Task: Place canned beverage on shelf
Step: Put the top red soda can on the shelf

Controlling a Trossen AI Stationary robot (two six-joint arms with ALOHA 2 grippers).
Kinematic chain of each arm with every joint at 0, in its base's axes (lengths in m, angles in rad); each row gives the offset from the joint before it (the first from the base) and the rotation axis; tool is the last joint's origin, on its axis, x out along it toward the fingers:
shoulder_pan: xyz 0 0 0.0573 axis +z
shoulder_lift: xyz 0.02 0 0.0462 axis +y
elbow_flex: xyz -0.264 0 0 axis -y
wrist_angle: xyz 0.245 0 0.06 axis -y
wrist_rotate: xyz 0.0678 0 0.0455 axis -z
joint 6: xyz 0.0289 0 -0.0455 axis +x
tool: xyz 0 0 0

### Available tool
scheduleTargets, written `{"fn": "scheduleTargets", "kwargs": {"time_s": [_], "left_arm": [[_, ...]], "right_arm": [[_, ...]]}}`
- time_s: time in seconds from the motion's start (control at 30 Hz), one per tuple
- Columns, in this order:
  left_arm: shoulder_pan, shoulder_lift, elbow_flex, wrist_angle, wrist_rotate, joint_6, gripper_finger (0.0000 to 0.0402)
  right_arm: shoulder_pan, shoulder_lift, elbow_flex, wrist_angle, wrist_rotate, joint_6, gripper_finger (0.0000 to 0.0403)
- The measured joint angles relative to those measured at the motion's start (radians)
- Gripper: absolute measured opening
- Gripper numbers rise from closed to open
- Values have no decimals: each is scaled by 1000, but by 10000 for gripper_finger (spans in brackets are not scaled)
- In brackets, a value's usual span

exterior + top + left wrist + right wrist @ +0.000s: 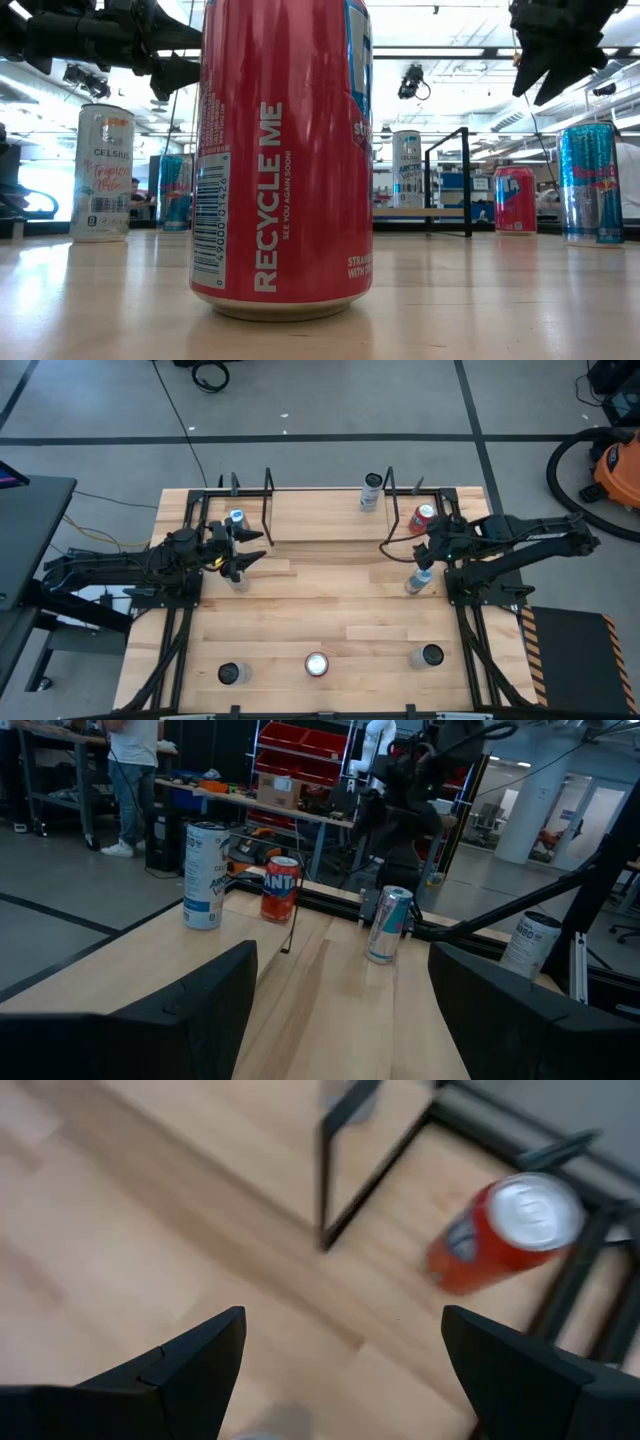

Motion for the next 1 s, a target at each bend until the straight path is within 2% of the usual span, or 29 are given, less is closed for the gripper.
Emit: {"fn": "scheduleTargets", "kwargs": {"time_s": [0.13,0.47,0.67,0.83,1.0], "left_arm": [[0,0,0,0,0,0,298],[0,0,0,0,0,0,298],[0,0,0,0,0,0,298],[0,0,0,0,0,0,298],[0,0,0,0,0,1,298]], "right_arm": [[-40,0,0,-13,66,23,346],[-234,0,0,-13,114,-8,346],[-358,0,-14,58,74,-119,346],[-457,1,-72,194,5,-237,346],[-548,1,-139,284,-17,-302,346]]}}
